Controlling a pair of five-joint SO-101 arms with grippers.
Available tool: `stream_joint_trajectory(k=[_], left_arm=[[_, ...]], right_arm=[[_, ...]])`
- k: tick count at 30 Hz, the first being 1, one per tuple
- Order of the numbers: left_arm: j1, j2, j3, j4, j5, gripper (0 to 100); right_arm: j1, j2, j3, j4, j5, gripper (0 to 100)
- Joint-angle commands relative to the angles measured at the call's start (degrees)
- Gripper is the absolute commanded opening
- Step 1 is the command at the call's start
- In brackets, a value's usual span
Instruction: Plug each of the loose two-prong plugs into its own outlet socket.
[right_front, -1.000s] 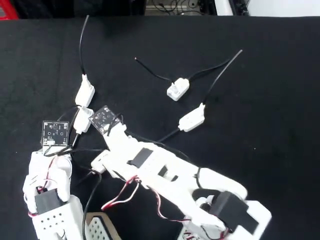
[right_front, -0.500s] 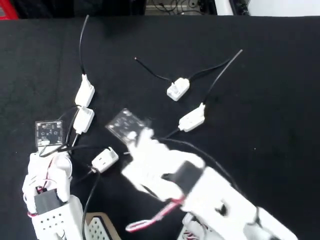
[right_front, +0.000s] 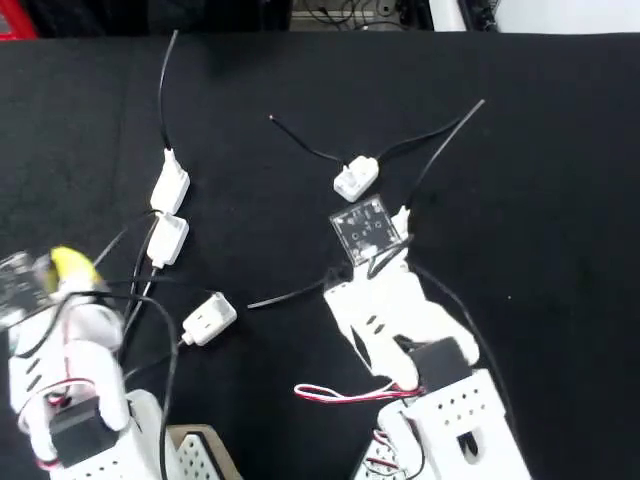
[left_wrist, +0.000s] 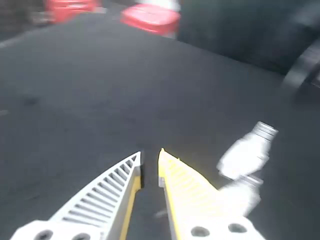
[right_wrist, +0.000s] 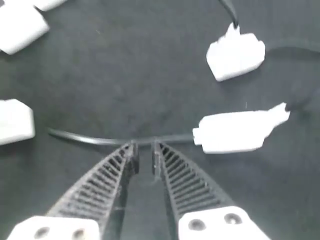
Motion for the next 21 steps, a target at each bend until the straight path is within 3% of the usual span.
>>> stream_joint_trajectory(k=[1, 8, 13, 18, 21], left_arm=[[16.2, -0.2, 1.7, 0.3, -1.8, 7], [30.4, -0.2, 13.0, -0.3, -2.1, 7], [30.7, -0.2, 18.8, 0.2, -2.2, 7], [31.6, -0.1, 21.6, 4.0, -2.2, 7], [33.5, -0.1, 21.8, 5.2, -2.2, 7]], right_arm=[[4.7, -7.0, 9.2, -6.3, 1.0, 5.3], [6.4, -24.2, 22.8, -6.4, 0.9, 5.5], [6.7, -34.7, 22.3, 5.2, 0.5, 5.4], [6.7, -33.6, 22.2, 20.0, 0.9, 5.4], [7.6, -33.9, 22.2, 18.9, 0.9, 5.4]])
